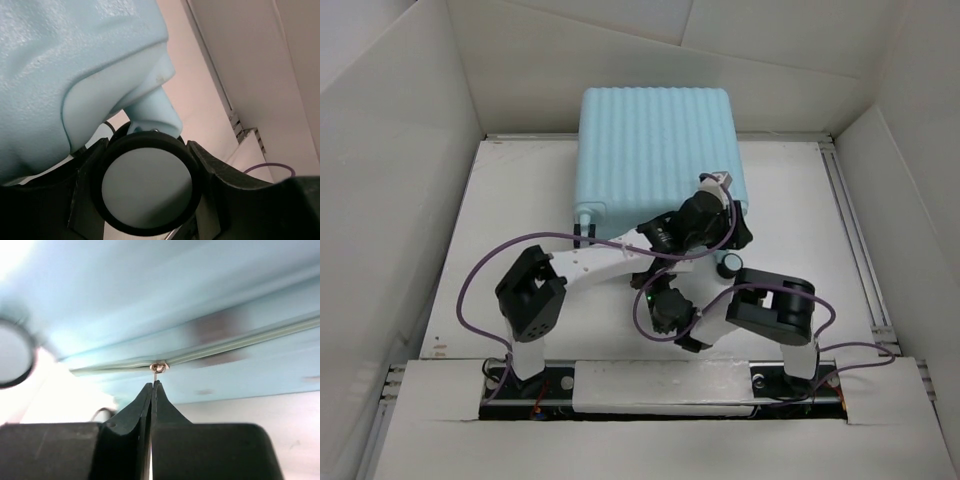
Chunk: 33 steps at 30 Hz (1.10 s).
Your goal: Pack the luggage
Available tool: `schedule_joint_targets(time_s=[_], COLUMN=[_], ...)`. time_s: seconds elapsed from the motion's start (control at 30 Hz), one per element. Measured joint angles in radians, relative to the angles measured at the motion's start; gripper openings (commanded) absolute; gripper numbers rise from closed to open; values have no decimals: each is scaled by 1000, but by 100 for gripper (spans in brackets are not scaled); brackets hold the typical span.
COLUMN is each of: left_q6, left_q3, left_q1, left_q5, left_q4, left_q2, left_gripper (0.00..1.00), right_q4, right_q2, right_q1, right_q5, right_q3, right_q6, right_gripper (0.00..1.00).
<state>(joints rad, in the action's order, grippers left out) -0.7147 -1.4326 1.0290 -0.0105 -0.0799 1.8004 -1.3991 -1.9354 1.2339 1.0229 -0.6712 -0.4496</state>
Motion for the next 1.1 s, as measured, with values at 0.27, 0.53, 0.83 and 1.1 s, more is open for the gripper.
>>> schedule_joint_targets(time_s=[0.27,0.53,0.83,1.1], left_q6=[9,1,-7,44], left_q3=[-28,-74,-151,119], left_q1=[35,33,29,-345], left_q5=[1,-18,-280,-191], left_q4=[-55,5,71,39], left_q2=[42,55,-10,-655], left_gripper=[0,1,100,100], right_q4=[2,9,18,114], right_q2=[-10,-79,16,269], right_q1=[37,37,141,266], right_q5=[-47,-158,-248,-289], right_q3=[0,-104,90,243], right_q6=[51,34,8,-8], right_gripper=[0,0,58,75])
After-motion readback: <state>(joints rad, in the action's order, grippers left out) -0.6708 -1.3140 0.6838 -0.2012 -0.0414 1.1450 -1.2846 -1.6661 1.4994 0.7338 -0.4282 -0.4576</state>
